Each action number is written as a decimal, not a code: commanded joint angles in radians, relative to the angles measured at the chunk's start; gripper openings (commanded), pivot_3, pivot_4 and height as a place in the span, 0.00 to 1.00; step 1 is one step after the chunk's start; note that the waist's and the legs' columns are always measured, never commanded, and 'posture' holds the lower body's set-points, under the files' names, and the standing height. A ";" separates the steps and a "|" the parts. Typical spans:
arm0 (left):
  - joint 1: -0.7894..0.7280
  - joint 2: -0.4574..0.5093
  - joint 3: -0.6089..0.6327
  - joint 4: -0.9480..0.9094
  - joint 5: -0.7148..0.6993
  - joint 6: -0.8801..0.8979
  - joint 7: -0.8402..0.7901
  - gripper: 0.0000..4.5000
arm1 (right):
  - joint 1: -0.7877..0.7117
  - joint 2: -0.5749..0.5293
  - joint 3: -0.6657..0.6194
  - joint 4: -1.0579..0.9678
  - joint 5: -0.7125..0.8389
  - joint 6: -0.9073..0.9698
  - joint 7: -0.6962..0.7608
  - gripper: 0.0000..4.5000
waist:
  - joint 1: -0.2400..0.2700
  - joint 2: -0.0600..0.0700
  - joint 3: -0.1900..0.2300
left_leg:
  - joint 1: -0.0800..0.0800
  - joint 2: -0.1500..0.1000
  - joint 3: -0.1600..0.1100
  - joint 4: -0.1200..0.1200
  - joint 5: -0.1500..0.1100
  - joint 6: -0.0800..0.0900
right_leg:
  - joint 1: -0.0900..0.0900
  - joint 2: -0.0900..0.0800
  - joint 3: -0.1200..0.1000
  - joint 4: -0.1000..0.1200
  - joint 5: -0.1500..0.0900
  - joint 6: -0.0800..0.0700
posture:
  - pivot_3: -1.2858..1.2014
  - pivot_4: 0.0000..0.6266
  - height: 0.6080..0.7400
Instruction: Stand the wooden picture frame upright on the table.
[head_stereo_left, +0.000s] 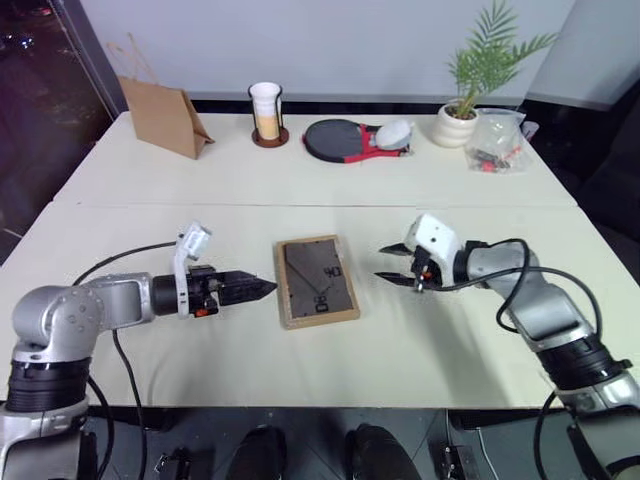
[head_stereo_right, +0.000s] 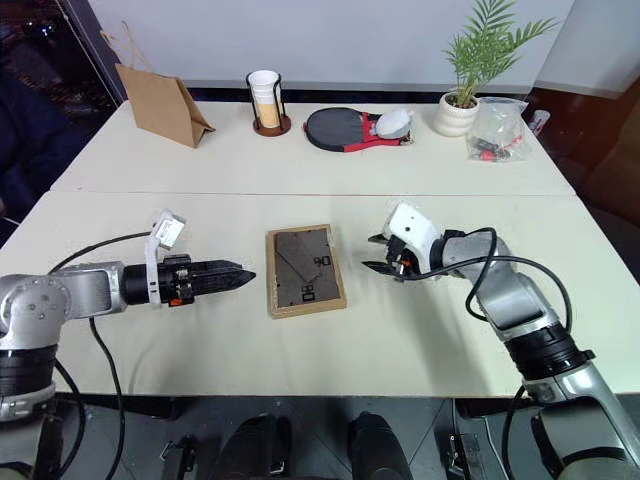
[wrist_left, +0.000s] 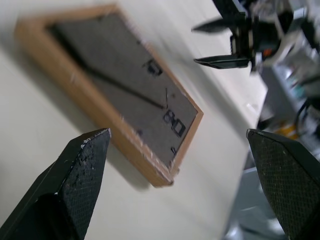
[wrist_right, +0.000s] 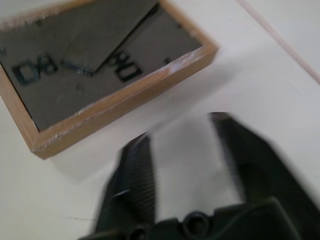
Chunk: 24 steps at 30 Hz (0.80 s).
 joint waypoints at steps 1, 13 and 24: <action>-0.061 -0.050 0.085 0.061 -0.060 0.152 0.102 1.00 | -0.004 0.034 0.022 -0.005 -0.029 -0.032 -0.006 0.02 | 0.000 0.000 0.000 | 0.000 0.000 0.000 0.000 0.000 0.000 | 0.000 0.000 0.000 0.000 0.000 0.000 | 0.52 0.24 1.00; -0.070 -0.127 0.068 0.187 -0.190 0.204 0.402 1.00 | 0.000 0.161 0.121 0.017 -0.131 -0.015 -0.032 0.01 | -0.003 0.000 0.000 | 0.001 0.000 -0.001 0.001 0.000 -0.001 | 0.000 -0.002 0.000 0.003 0.000 0.001 | 0.52 0.24 1.00; -0.029 -0.165 0.084 0.188 -0.242 0.204 0.483 1.00 | 0.010 0.179 0.120 -0.016 -0.122 0.008 0.007 0.01 | -0.003 -0.001 -0.001 | 0.001 0.000 -0.001 0.001 0.001 -0.001 | 0.000 -0.003 0.000 0.003 0.000 0.001 | 0.52 0.24 1.00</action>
